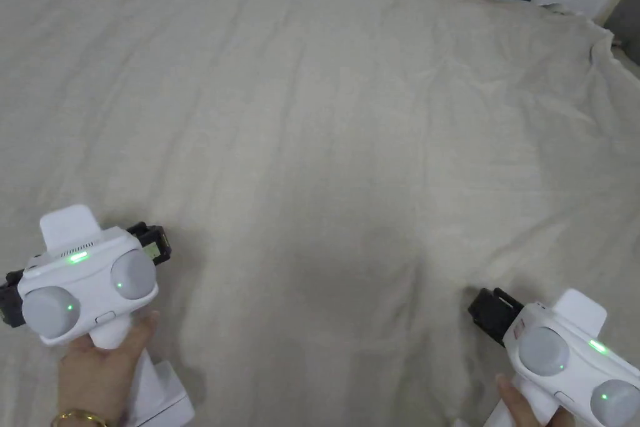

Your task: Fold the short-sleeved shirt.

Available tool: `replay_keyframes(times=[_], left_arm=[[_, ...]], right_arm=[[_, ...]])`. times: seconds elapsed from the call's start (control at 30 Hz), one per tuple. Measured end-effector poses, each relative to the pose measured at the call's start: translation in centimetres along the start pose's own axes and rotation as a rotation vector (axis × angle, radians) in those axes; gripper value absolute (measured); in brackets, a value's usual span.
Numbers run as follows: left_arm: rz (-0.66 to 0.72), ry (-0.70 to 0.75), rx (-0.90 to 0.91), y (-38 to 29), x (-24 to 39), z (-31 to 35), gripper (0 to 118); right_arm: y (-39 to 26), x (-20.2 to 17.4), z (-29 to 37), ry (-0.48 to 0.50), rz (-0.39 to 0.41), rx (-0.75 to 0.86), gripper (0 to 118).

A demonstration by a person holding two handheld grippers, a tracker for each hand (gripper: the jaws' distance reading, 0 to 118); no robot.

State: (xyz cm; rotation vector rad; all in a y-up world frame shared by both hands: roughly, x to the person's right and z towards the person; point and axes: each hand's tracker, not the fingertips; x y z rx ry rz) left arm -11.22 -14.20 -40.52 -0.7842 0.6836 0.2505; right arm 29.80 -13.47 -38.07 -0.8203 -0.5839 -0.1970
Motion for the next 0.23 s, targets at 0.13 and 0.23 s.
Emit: replay_keyframes(times=[0.13, 0.23], left_arm=[[0.061, -0.095, 0.012, -0.2, -1.8, 0.6, 118], [0.038, -0.075, -0.033, 0.6, -1.3, -0.2, 118]], right_arm=[[0.2, 0.3, -0.2, 0.016, -0.011, -0.028, 118], [0.3, 0.2, 0.0, 0.010, -0.006, -0.029, 118]])
